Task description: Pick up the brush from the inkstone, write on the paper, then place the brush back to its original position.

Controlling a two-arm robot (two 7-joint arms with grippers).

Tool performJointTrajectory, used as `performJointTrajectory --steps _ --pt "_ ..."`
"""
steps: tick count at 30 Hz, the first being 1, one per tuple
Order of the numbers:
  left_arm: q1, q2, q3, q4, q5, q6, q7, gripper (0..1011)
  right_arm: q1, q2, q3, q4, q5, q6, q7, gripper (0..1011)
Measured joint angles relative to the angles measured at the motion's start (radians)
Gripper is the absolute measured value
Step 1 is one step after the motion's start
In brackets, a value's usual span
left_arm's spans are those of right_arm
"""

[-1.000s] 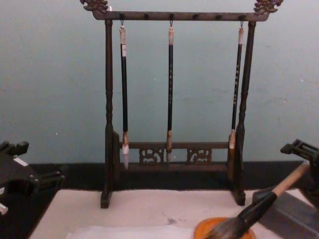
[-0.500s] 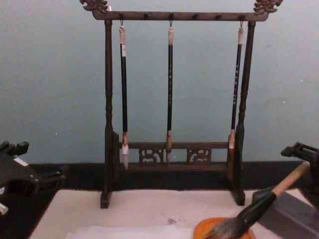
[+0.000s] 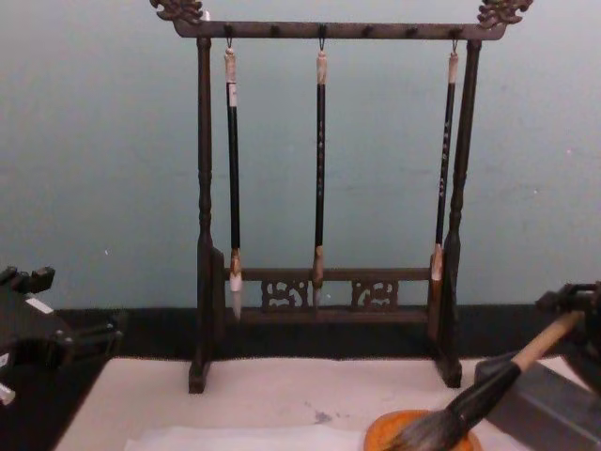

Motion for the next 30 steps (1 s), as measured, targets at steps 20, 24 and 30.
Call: performJointTrajectory --steps 20,24,30 --pt "0.0 0.0 0.0 0.0 0.0 0.0 0.0 1010 0.0 0.0 0.0 0.0 0.001 0.001 -0.001 154" --pt "0.0 0.0 0.0 0.0 0.0 0.0 0.0 1010 0.004 0.004 -0.008 -0.005 0.006 0.002 -0.004 155" --pt "0.0 0.0 0.0 0.0 0.0 0.0 0.0 1010 0.027 0.022 -0.027 -0.034 0.035 0.034 -0.018 154"
